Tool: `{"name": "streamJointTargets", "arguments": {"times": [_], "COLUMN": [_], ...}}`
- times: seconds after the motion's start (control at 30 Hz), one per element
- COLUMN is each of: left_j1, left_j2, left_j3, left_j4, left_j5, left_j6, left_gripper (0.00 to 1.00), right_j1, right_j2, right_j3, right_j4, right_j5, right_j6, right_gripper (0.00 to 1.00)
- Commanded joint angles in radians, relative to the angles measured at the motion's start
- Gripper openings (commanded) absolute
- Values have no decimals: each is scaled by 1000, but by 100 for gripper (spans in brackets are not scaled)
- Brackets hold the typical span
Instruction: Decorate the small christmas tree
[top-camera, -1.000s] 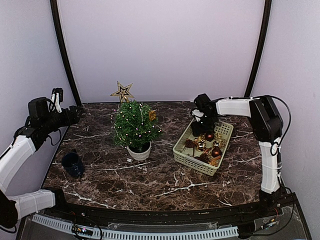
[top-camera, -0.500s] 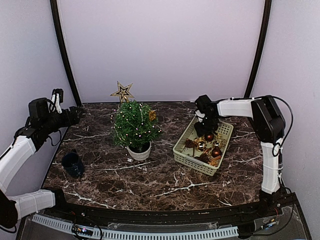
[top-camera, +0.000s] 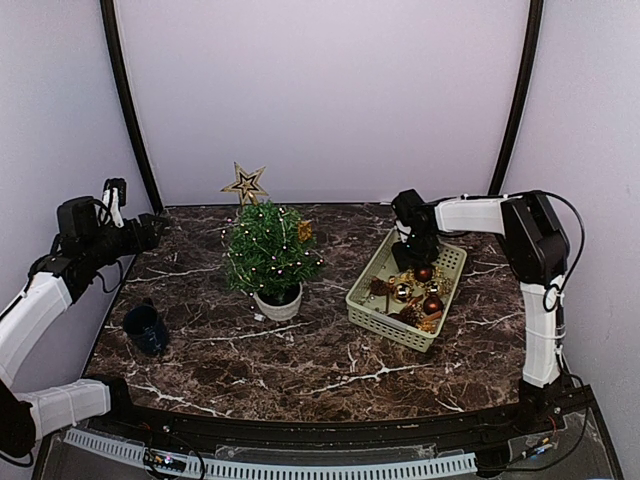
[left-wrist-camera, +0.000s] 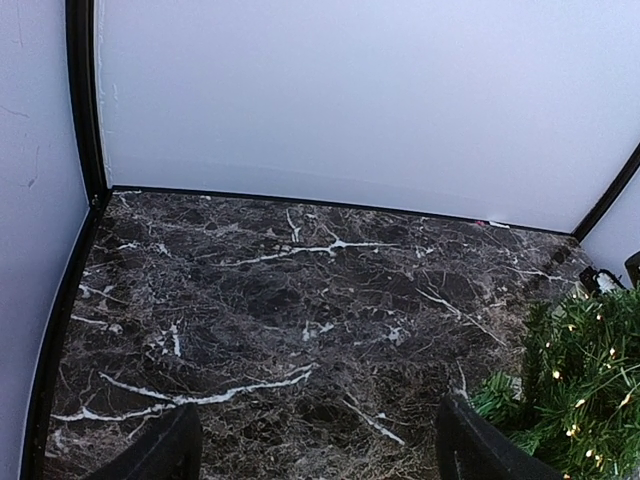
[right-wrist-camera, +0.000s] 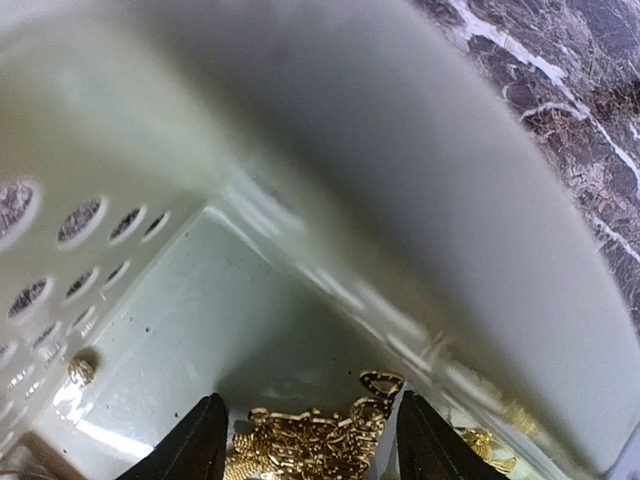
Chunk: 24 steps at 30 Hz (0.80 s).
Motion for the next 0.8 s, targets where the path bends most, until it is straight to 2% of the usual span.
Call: {"name": "streamJointTargets", "arguments": {"times": [0.0,0.23,0.37,0.43,0.57,0.77], "left_j1": [6,7,7,7,7,7], "left_j2": [-30,-36,-37,-41,-46,-45], "left_j3": [-17,-17,-17,-17,-20,-19], "left_j4": [8,11,12,12,13,18], "left_j5": [-5,-3,-5,-8,-14,-12], "left_j6": [14,15,16,16,17,18], "left_gripper": [83,83,83,83,83,83], "right_j1": [-8,-4,24,33,43,68], "right_j2": [59,56,87,85,54,-34], "right_j3": [-4,-27,-14,-17,-17,-7], "right_j4": [-66,-25,-53,-54,-64,-53], "right_j5": [-45,-122,-40,-6,83,201], "right_j6": [55,81,77,89,129,167], "right_gripper": [58,50,49,43,27,13]}}
